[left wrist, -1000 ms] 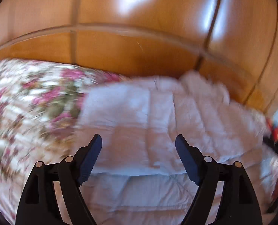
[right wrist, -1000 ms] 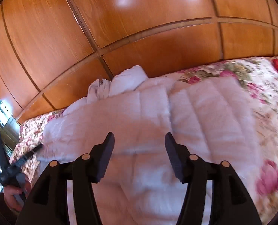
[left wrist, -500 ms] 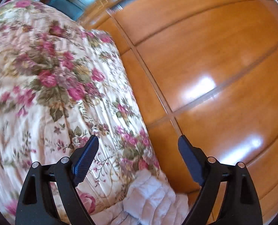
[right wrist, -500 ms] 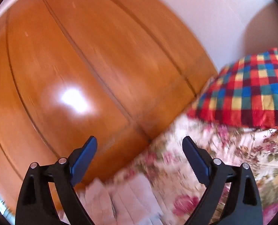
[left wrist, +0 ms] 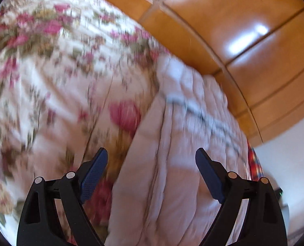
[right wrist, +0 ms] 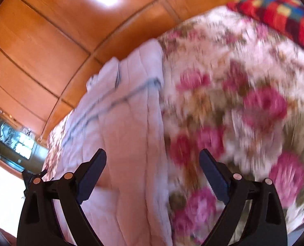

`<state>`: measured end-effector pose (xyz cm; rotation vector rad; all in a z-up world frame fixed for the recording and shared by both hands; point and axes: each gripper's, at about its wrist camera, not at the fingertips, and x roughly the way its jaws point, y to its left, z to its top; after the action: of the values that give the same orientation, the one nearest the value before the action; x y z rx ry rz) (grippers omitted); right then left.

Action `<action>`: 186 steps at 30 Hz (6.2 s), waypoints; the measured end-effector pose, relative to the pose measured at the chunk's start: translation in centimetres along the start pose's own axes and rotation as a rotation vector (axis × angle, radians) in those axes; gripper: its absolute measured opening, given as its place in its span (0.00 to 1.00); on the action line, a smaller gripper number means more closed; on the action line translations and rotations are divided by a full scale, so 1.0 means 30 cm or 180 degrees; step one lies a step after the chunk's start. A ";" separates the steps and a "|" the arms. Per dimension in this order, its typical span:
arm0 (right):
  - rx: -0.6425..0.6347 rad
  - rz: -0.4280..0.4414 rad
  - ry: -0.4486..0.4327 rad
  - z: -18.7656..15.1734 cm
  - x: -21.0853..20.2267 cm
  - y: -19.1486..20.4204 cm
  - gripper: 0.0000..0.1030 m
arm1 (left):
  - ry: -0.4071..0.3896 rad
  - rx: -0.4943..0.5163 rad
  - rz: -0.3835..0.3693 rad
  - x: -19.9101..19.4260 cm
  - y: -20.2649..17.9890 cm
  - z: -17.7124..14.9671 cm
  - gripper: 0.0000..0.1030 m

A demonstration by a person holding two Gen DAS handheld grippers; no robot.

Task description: Fold small clothes

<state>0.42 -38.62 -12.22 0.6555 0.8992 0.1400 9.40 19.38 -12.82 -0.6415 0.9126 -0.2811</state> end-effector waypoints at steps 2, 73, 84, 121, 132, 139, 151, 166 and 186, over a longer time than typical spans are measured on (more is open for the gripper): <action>0.0040 0.0092 0.0066 -0.037 -0.011 -0.022 0.88 | 0.0138 0.0046 -0.0019 -0.005 0.024 -0.037 0.84; 0.0417 0.1905 -0.0115 -0.281 -0.402 -0.001 0.45 | 0.0681 0.0365 -0.2200 -0.281 -0.258 -0.289 0.17; 0.0441 0.1497 0.0401 -0.318 -0.269 -0.006 0.16 | 0.0703 0.0221 -0.2365 -0.287 -0.232 -0.297 0.17; 0.1945 0.2217 -0.0233 0.384 0.231 -0.042 0.61 | 0.0511 -0.1724 -0.1871 0.367 -0.094 0.339 0.53; 0.1009 0.1243 -0.0773 0.471 0.056 -0.012 0.67 | -0.0270 -0.1265 -0.1356 0.189 -0.105 0.390 0.71; -0.0410 0.0132 -0.0582 0.514 0.128 0.246 0.69 | -0.0357 -0.0099 -0.0160 0.171 -0.229 0.386 0.71; -0.0754 -0.0535 -0.0217 0.634 0.347 0.312 0.51 | -0.0115 0.0415 0.0382 0.348 -0.305 0.479 0.50; -0.1447 -0.1036 -0.0884 0.574 0.228 0.456 0.07 | -0.0655 0.0619 0.0516 0.215 -0.400 0.480 0.00; -0.0762 -0.1464 -0.0652 0.603 0.474 0.186 0.14 | -0.0603 0.0222 0.1423 0.529 -0.210 0.493 0.00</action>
<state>23.99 -37.31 -10.63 0.2243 0.7984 -0.2259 30.94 12.59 -12.55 -0.3780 0.8347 0.1459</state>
